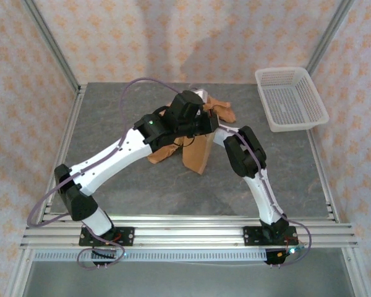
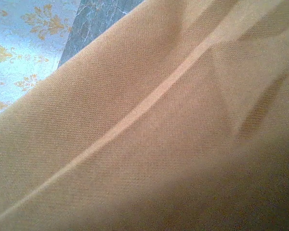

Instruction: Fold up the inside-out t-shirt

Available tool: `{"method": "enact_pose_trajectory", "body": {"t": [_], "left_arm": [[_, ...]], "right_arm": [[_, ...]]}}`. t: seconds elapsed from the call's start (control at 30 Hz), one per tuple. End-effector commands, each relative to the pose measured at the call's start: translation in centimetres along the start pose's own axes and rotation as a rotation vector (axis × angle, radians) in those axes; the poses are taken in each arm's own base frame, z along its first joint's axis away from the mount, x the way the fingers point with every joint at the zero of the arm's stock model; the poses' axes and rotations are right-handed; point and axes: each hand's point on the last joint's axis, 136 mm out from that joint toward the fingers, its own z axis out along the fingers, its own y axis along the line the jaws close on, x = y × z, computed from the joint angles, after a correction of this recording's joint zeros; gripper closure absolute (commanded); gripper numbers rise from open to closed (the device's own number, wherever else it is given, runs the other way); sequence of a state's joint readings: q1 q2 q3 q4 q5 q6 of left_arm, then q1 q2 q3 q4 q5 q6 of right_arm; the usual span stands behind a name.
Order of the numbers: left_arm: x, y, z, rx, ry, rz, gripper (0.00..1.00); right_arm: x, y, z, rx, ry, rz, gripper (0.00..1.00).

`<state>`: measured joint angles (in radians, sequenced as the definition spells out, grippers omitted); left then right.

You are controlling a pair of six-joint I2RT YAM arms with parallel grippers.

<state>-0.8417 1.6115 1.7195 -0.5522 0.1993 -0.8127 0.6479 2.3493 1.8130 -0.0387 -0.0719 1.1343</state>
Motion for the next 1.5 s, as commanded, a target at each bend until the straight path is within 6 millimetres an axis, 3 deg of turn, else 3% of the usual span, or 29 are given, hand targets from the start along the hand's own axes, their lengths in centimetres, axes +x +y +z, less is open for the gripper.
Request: {"method": "enact_pose_trajectory", "body": {"t": [0.0, 0.07, 0.2, 0.27, 0.4, 0.47, 0.67, 0.8, 0.93, 1.1, 1.27, 1.37, 1.47], "left_arm": [[-0.2, -7.0, -7.0, 0.277, -0.013, 0.06, 1.0], [-0.8, -5.8, -7.4, 0.256, -0.029, 0.046, 1.0], [-1.8, -2.0, -7.2, 0.181, -0.052, 0.015, 1.0], [-2.3, 0.8, -6.7, 0.115, -0.061, -0.002, 1.0], [-4.0, 6.8, -5.5, -0.005, -0.08, -0.064, 1.0], [-5.1, 10.4, -4.7, -0.07, -0.083, -0.111, 1.0], [-7.7, 21.0, -2.6, -0.278, -0.07, -0.202, 1.0], [-7.5, 28.0, -0.2, -0.375, -0.022, -0.296, 1.0], [-5.7, 33.6, 2.1, -0.435, 0.053, -0.397, 1.0], [-3.3, 37.0, 2.8, -0.49, 0.075, -0.436, 1.0], [-1.7, 39.8, 2.0, -0.595, 0.114, -0.416, 1.0], [-1.2, 40.4, 1.2, -0.638, 0.122, -0.4, 1.0], [-1.2, 38.2, 1.3, -0.562, 0.105, -0.383, 1.0]], "right_arm": [[1.5, -8.8, 1.9, 0.303, -0.002, -0.035, 0.17], [2.0, -9.6, 2.3, 0.32, 0.028, -0.041, 0.25], [3.0, -9.1, 2.2, 0.286, 0.109, -0.07, 0.66], [3.0, -7.5, 1.1, 0.246, 0.153, -0.105, 0.84], [2.6, -3.0, -3.1, 0.142, 0.219, -0.195, 1.0], [2.7, -0.8, -6.2, 0.083, 0.262, -0.248, 1.0], [3.9, 2.2, -15.7, -0.058, 0.409, -0.36, 1.0], [3.5, 4.1, -23.2, -0.191, 0.451, -0.404, 1.0], [0.5, 6.1, -29.8, -0.316, 0.349, -0.407, 1.0], [-3.1, 9.1, -36.6, -0.456, 0.271, -0.378, 1.0], [-6.0, 11.4, -41.4, -0.56, 0.224, -0.323, 1.0], [-8.5, 10.6, -41.7, -0.517, 0.115, -0.295, 1.0], [-9.8, 7.6, -37.8, -0.362, 0.063, -0.266, 1.0]]}}
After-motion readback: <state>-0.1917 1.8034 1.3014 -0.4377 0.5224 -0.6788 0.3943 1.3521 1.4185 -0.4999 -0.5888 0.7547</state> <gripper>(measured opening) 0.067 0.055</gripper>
